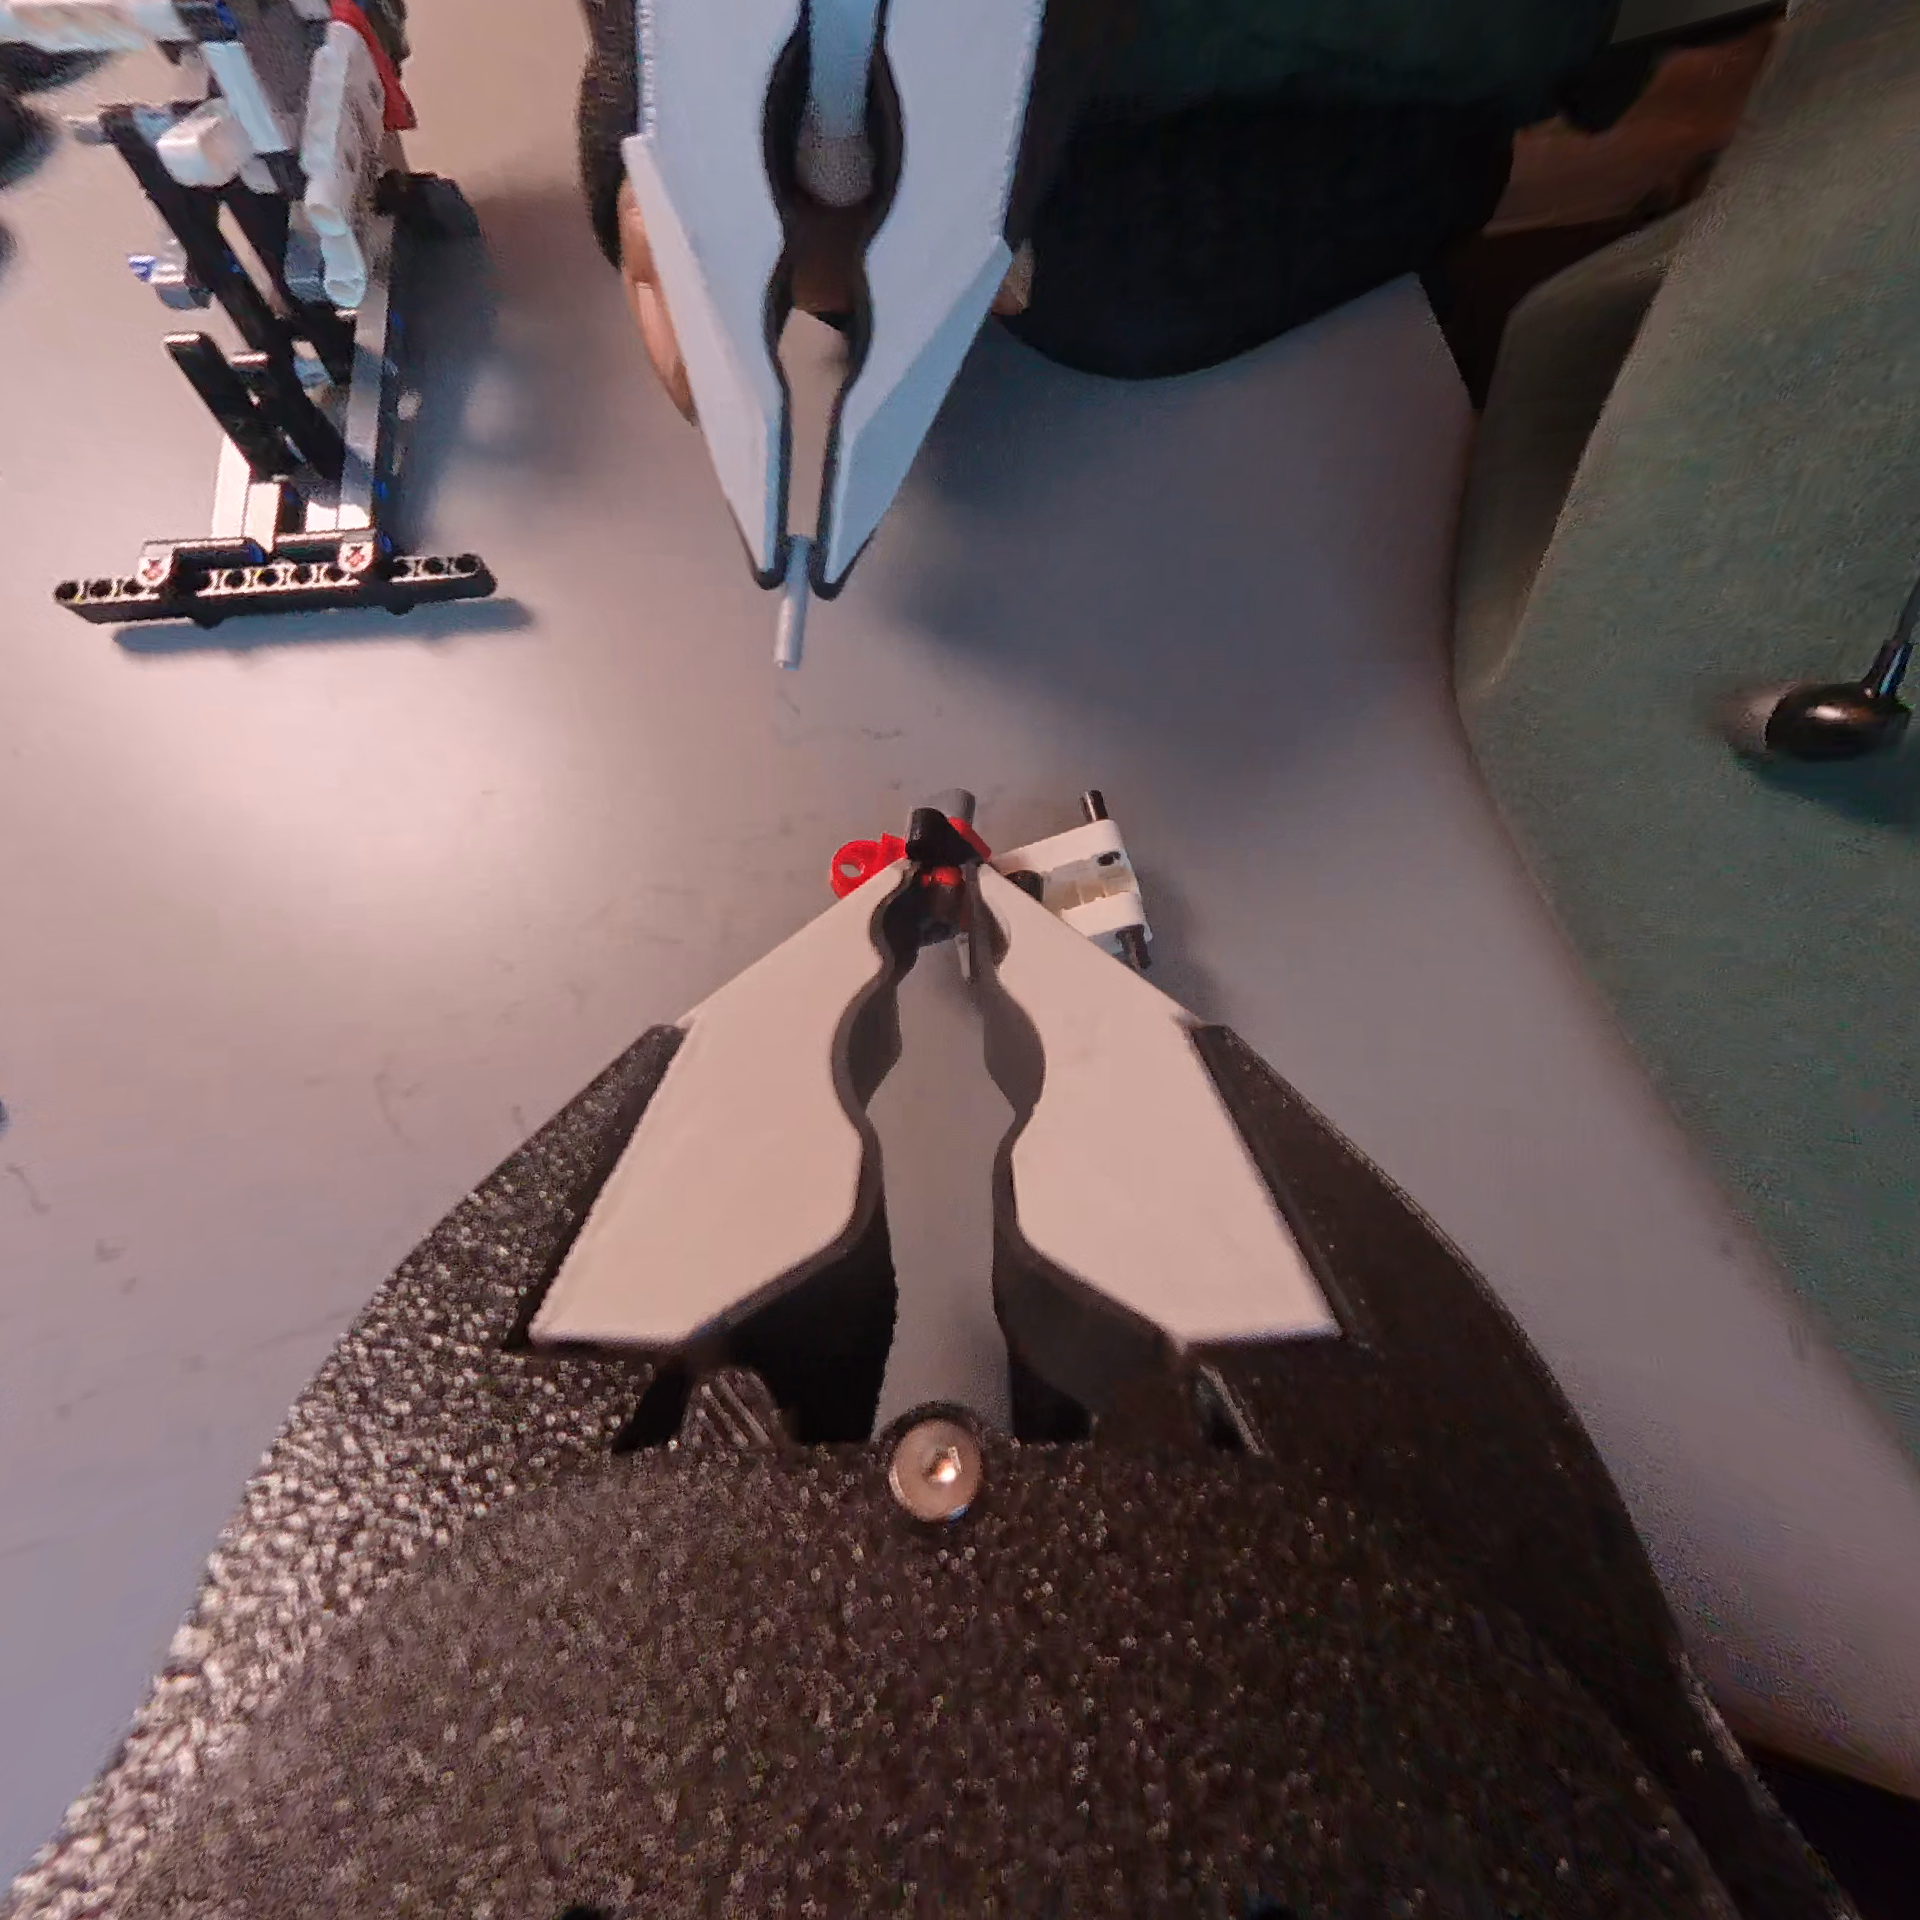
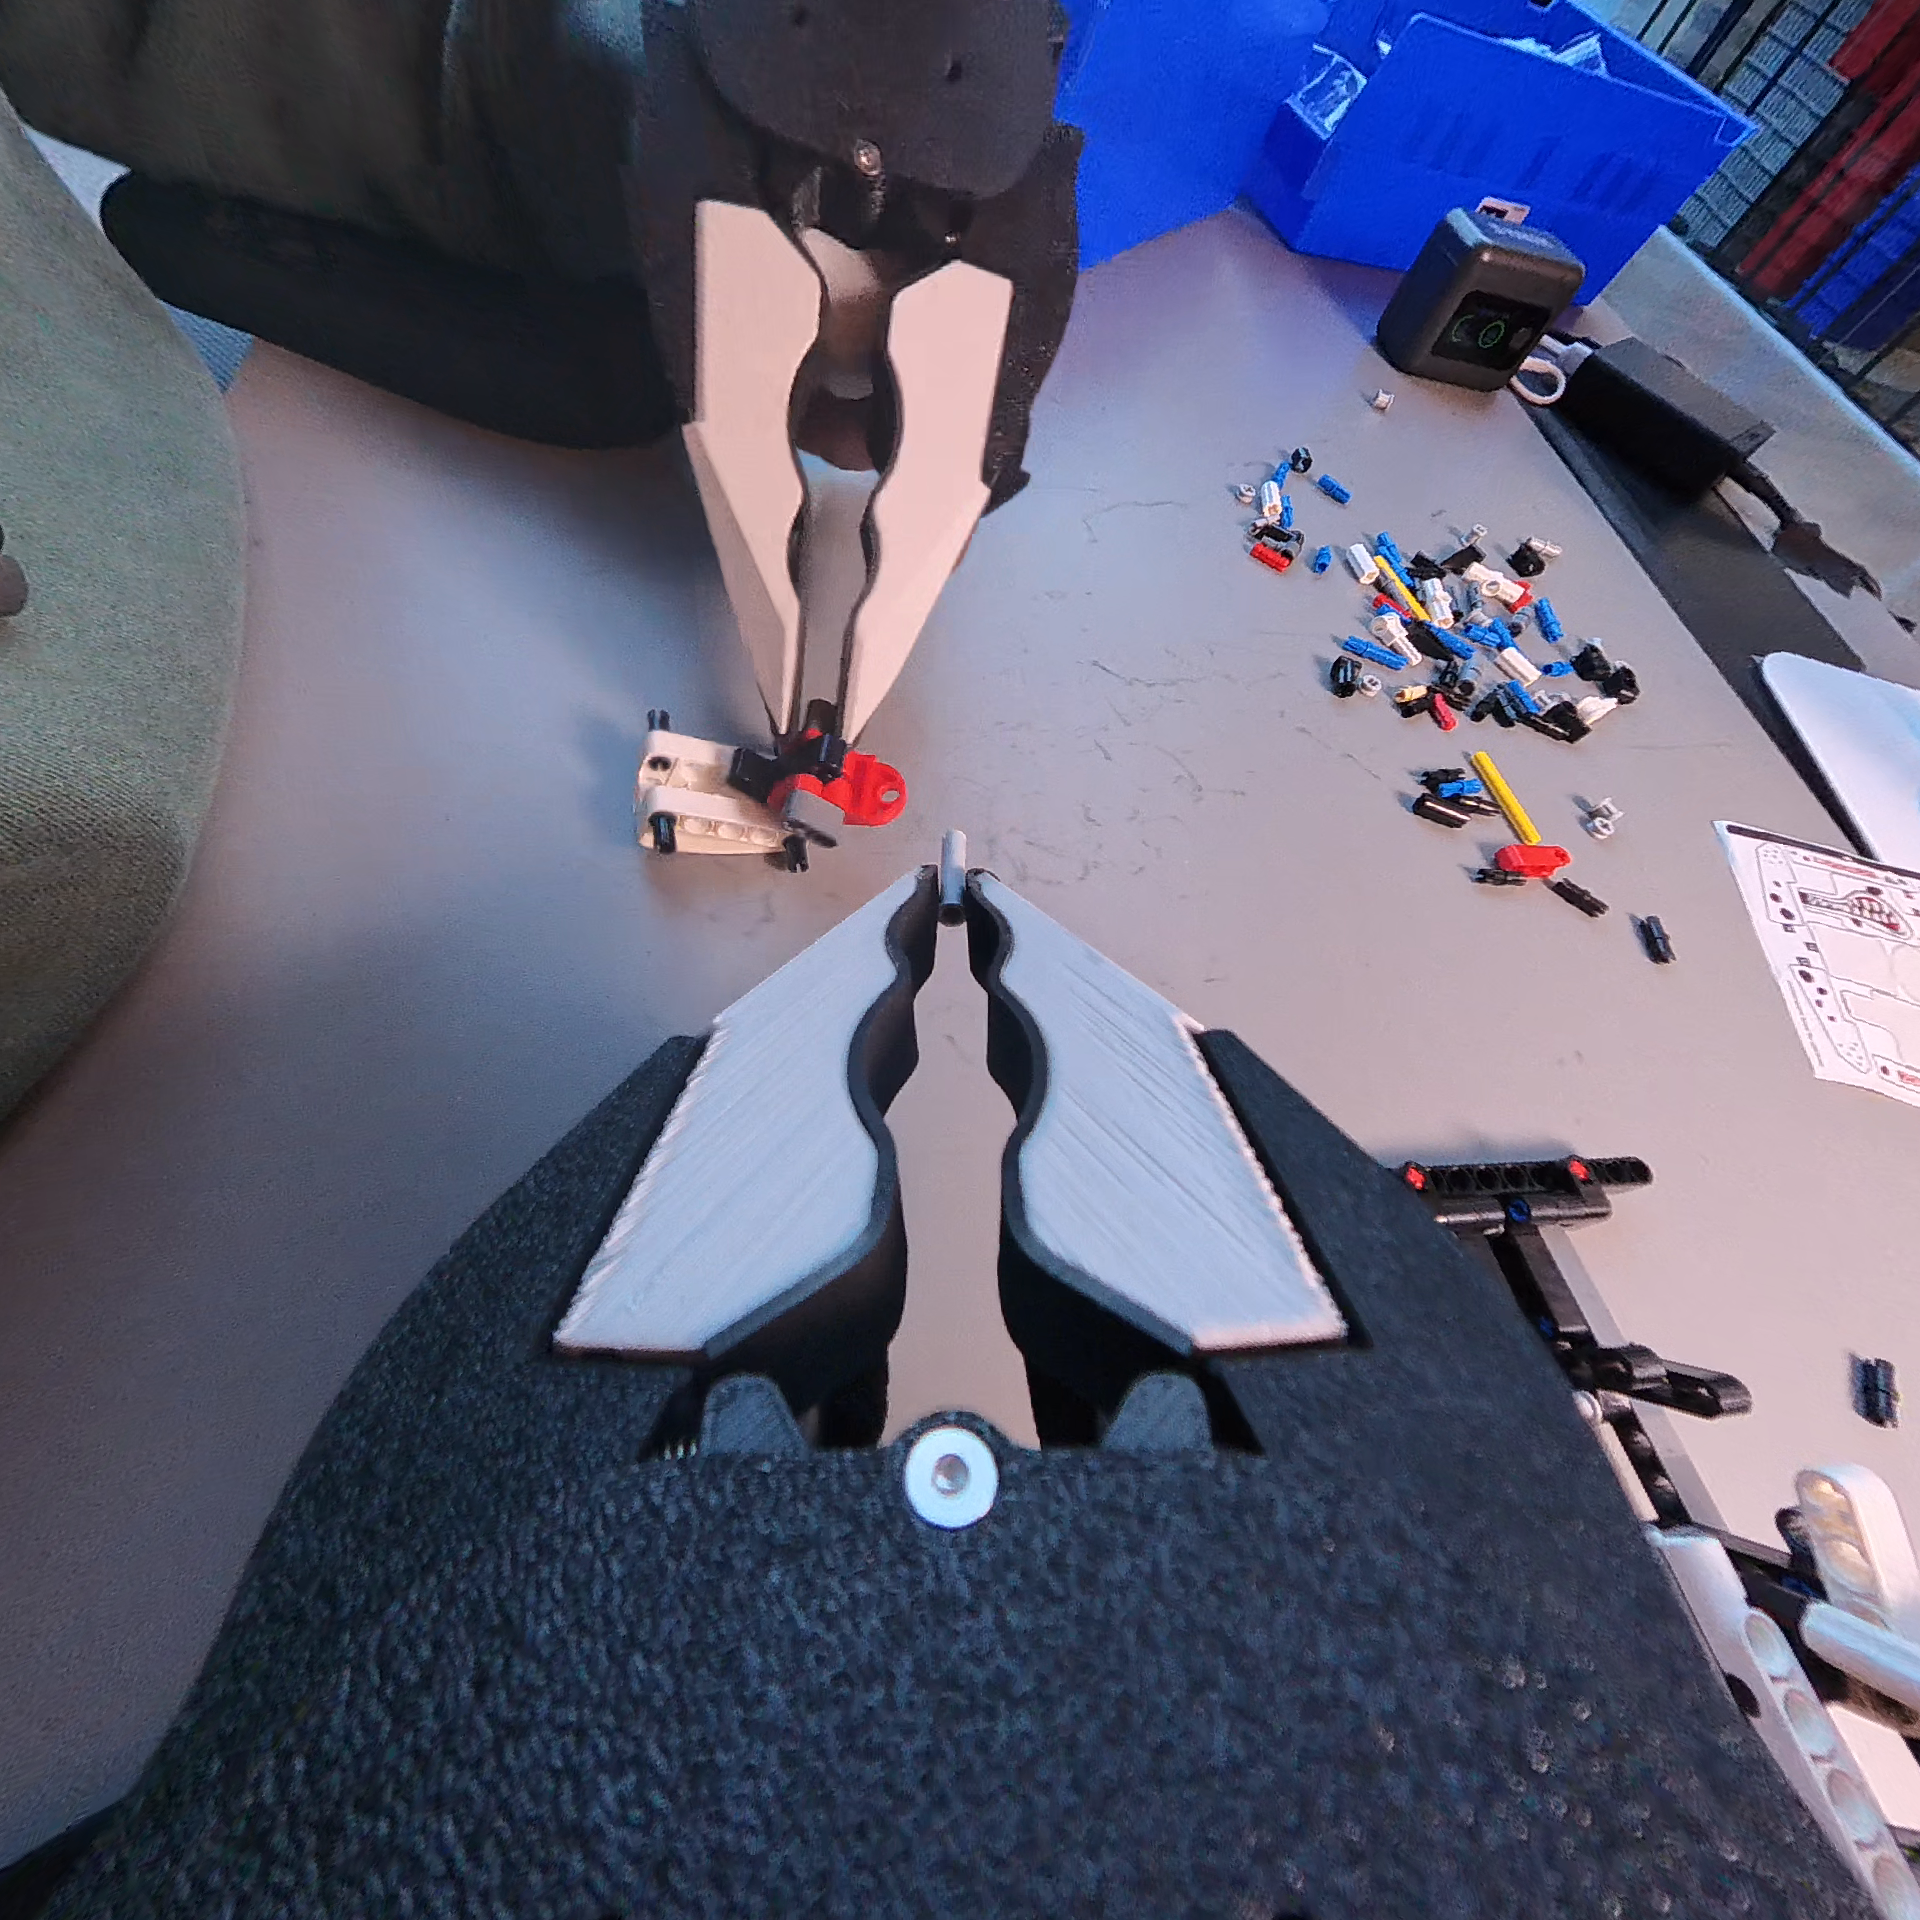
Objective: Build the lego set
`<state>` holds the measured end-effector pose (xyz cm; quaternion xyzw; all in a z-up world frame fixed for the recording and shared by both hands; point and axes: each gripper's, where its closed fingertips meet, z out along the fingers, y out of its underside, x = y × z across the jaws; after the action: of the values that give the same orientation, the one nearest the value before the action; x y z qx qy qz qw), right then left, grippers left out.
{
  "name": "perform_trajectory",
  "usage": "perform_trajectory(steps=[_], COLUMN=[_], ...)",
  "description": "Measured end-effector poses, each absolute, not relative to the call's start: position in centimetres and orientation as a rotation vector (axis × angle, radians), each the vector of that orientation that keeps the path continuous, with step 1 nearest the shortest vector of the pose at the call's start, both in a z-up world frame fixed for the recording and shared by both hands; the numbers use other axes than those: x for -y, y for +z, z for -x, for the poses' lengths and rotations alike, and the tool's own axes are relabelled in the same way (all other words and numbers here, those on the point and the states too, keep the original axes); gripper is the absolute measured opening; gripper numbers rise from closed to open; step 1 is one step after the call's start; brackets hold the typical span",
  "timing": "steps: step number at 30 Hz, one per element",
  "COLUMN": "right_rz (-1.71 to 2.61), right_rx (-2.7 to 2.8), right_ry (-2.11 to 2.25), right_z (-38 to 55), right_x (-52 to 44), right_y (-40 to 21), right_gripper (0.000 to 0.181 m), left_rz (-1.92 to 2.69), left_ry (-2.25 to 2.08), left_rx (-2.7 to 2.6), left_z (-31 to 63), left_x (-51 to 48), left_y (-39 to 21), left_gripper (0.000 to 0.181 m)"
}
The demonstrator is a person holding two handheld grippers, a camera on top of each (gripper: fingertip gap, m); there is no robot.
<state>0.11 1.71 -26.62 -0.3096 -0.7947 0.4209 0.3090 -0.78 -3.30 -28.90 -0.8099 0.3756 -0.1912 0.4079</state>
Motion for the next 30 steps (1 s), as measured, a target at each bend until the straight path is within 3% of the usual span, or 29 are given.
perform_trajectory(steps=[21, 25, 30], right_rz=[0.728, 0.728, 0.786], right_rx=[2.213, 2.229, 2.183], right_ry=[1.152, 1.098, 1.039], right_z=[-1.5, -1.5, -1.0], right_x=[1.0, 0.7, -1.4], right_y=[-27.0, -27.5, -27.1], right_gripper=[0.005, 0.005, 0.005], left_rz=[2.001, 2.022, 2.105], left_ry=[0.036, -0.058, -0.545], left_rx=[-1.053, -0.979, -0.697], left_z=[-0.3, -0.3, -0.5], left_x=[5.4, 5.5, 4.6], left_y=[-30.2, -29.7, -27.2], left_gripper=[0.006, 0.012, 0.023])
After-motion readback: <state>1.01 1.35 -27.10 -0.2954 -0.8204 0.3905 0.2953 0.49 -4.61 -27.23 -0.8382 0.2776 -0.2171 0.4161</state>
